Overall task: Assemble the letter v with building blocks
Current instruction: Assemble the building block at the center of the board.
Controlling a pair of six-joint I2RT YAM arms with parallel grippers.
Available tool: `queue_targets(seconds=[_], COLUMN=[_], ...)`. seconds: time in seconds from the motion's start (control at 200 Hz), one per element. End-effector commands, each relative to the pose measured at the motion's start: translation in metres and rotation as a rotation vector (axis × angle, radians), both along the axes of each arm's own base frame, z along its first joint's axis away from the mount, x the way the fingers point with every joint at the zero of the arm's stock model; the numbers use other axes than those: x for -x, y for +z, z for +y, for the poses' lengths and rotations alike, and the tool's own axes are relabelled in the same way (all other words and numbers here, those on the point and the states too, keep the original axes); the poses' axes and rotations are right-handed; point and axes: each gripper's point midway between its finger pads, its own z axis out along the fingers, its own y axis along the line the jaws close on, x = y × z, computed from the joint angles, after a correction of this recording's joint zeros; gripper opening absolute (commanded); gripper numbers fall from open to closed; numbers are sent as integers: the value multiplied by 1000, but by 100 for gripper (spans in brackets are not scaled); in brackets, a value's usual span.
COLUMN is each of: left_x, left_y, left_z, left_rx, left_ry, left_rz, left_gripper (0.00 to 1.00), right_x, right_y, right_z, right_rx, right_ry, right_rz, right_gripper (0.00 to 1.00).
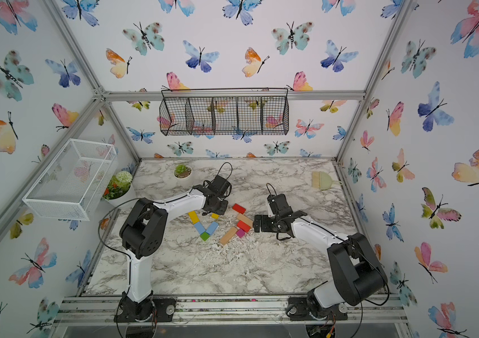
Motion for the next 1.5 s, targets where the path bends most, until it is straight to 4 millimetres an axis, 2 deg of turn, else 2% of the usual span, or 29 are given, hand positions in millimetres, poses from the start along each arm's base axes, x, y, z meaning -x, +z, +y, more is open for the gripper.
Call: queue_targets(seconds=[0.0,0.726,1.492], left_x=[2,14,22], left_y=[0,-16,-23], left_z=[-4,-6,-7], left_rx=[22,9,-4], left_ry=[-4,-9,-13], left_rz=[4,34,46], left_gripper=[28,27,27], right_x=[1,2,3], right_y=[-5,-7,-8], right_z=[-2,-2,-2], right_rx=[8,11,9], right_ry=[9,8,11], right_rz=[10,14,16], right_gripper=[99,99,99])
